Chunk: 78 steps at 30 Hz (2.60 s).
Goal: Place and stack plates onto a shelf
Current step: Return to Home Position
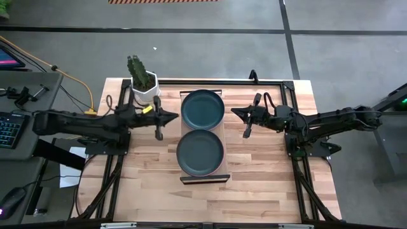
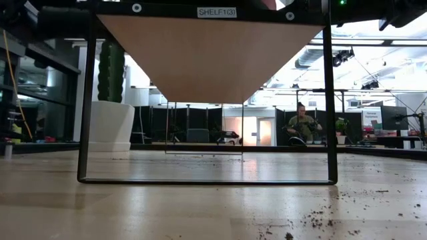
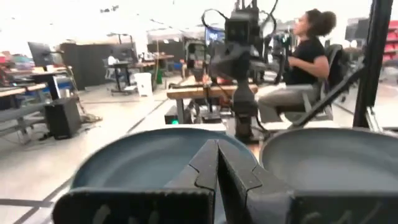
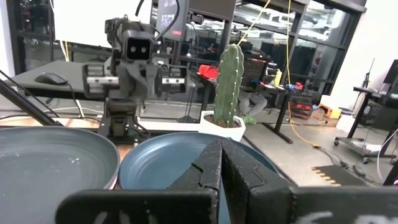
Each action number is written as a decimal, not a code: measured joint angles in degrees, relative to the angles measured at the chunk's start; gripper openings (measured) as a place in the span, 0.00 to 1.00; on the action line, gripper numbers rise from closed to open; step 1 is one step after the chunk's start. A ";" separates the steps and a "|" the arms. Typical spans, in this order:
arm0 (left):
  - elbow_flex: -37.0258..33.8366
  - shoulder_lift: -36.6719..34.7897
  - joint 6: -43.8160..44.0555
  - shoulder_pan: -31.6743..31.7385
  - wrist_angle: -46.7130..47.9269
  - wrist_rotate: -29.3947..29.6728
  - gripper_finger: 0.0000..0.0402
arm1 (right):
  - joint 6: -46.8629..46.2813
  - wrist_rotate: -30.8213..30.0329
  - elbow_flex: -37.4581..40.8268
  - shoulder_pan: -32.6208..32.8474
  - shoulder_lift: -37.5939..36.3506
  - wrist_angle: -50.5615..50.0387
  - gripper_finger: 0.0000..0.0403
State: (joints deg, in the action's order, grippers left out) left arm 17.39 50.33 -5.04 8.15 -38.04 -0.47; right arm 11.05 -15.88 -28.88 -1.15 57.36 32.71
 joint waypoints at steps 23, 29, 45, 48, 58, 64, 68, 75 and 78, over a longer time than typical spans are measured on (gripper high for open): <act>0.00 -10.80 9.54 -3.69 14.21 -8.46 0.00 | 1.50 0.00 0.00 0.00 0.00 0.78 0.00; 0.00 -16.18 8.56 -8.29 19.68 -7.10 0.00 | 1.44 0.00 0.00 0.00 0.00 0.00 0.00; -16.33 -27.14 9.20 -16.31 10.97 -3.71 0.00 | 0.56 0.00 0.00 0.00 0.00 -0.35 0.00; -16.44 -31.18 8.98 -16.31 17.73 -3.51 0.00 | 1.94 0.00 0.00 0.01 -0.08 -0.38 0.00; -16.72 -41.03 9.24 -16.33 30.31 -3.28 0.00 | -0.24 0.02 -0.04 2.78 -10.88 -16.60 0.00; -16.72 -41.90 12.21 -16.33 32.60 -1.68 0.00 | -8.17 1.53 8.47 5.98 -17.33 -23.40 0.00; -16.72 -41.90 16.96 -16.33 32.25 -1.60 0.00 | -9.05 1.38 16.28 6.92 -20.68 -13.43 0.00; -16.72 -41.90 17.38 -16.33 32.26 -1.60 0.00 | -8.66 2.42 23.80 6.81 -26.94 -11.53 0.00; -16.72 -41.88 17.40 -16.33 32.26 -1.60 0.00 | -8.64 2.40 25.74 6.78 -29.82 -11.54 0.00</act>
State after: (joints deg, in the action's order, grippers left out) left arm 0.67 8.45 12.36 -8.19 -5.78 -2.07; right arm 2.42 -13.47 -3.14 5.63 27.55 21.17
